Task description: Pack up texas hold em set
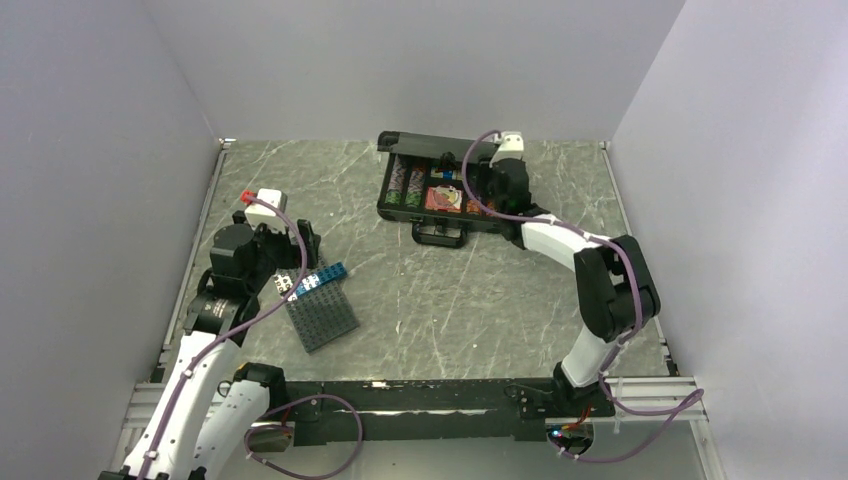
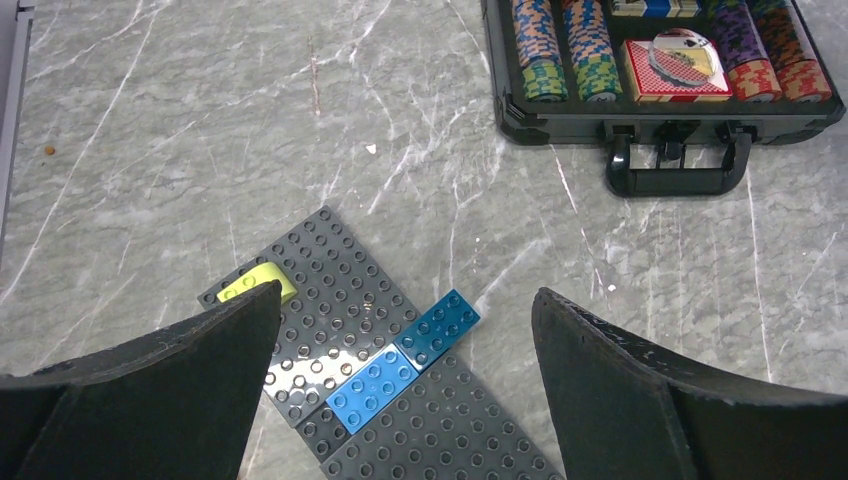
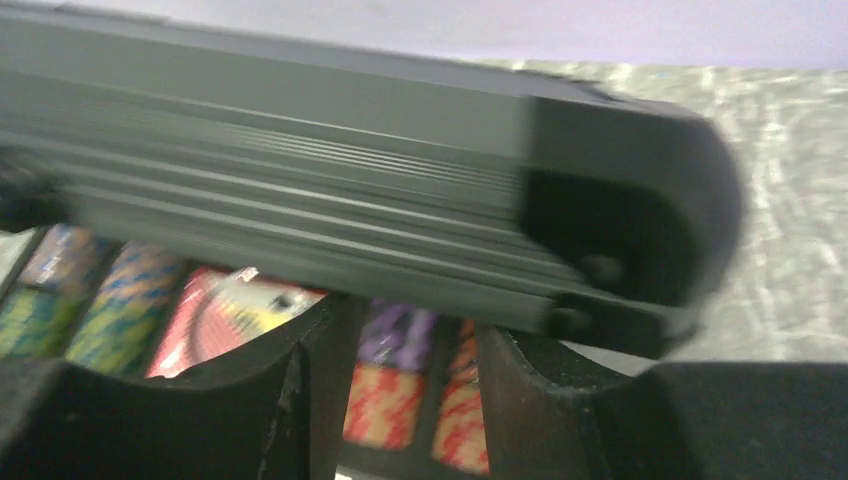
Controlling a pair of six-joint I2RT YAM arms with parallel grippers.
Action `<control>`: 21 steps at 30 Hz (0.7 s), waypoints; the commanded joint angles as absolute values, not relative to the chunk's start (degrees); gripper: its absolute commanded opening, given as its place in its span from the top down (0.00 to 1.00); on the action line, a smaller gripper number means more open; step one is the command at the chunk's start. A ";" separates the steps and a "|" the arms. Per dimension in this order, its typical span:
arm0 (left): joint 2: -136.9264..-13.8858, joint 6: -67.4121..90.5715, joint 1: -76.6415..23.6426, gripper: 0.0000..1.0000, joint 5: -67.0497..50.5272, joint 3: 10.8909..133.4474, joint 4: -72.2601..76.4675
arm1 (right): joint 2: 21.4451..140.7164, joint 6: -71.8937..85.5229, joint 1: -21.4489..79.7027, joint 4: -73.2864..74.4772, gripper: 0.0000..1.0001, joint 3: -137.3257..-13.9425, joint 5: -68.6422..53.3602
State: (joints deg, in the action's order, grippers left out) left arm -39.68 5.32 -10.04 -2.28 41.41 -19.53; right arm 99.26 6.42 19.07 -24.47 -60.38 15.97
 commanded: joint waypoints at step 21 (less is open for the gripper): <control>-37.44 6.75 -9.76 0.01 -5.04 42.52 -18.50 | 73.60 21.46 24.35 11.83 0.24 -57.48 -0.16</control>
